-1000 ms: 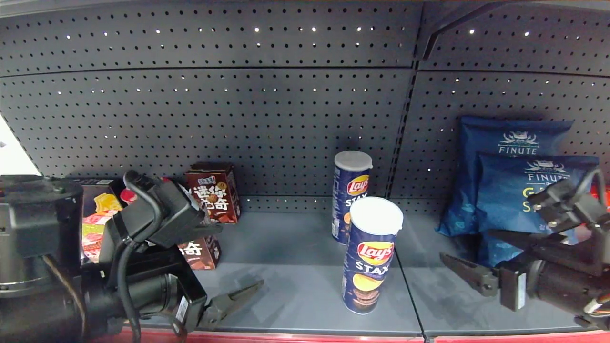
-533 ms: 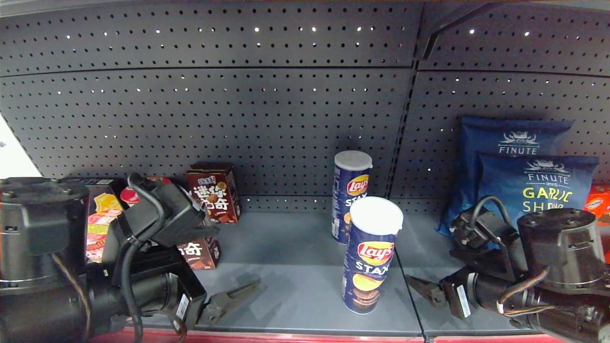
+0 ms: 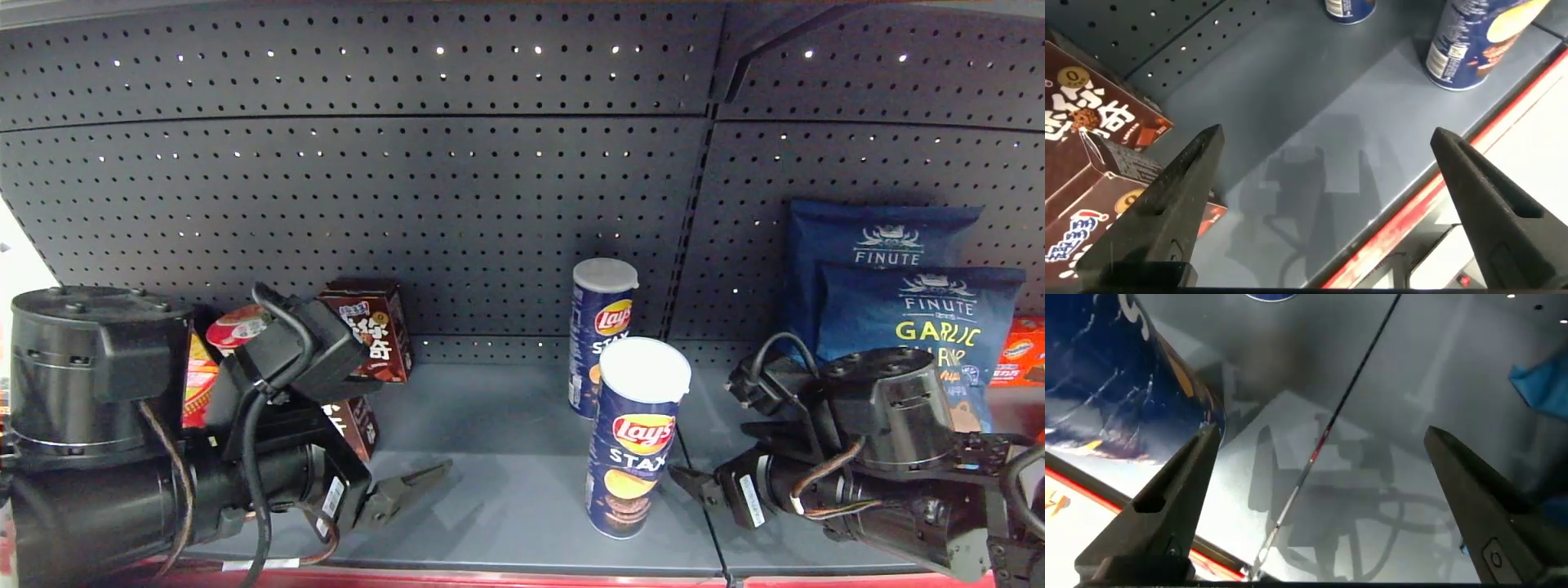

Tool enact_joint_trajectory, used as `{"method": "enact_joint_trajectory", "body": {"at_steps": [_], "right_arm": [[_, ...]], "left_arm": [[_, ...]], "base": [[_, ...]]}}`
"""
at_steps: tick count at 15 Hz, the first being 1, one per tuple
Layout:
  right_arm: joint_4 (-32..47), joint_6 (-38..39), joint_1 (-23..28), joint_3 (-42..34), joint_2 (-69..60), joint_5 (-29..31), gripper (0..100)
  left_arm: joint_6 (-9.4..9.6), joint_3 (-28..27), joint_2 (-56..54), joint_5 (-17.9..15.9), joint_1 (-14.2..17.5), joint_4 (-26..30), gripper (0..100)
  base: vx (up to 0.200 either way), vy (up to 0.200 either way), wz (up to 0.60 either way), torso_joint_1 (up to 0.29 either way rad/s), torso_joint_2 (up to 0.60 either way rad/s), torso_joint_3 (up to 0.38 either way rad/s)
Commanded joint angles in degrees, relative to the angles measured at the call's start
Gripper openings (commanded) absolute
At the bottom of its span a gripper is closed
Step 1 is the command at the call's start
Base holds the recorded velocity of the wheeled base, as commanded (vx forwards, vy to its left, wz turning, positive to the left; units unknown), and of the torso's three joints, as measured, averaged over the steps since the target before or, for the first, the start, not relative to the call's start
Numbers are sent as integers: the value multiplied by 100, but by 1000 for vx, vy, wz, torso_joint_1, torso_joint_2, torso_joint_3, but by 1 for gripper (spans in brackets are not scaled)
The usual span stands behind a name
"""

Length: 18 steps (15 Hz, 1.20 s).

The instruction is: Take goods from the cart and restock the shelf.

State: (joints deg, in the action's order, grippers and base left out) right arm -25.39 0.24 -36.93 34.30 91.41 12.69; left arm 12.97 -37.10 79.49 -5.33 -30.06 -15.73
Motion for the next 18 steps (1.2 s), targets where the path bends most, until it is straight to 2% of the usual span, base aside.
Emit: {"method": "enact_joint_trajectory", "body": {"at_steps": [1, 7, 18], "right_arm": [[-1, 2, -34, 59, 106, 5, 100], [-133, 2, -148, 287, 387, 5, 100], [-133, 2, -113, 59, 167, 5, 100]], "left_arm": [[4, -70, 136, -3, 18, -9, 100], [4, -105, 233, -3, 97, -115, 100], [4, -78, 224, -3, 150, -124, 100]], "base": [[0, 0, 0, 0, 0, 0], [0, 0, 0, 0, 0, 0], [0, 0, 0, 0, 0, 0]]}}
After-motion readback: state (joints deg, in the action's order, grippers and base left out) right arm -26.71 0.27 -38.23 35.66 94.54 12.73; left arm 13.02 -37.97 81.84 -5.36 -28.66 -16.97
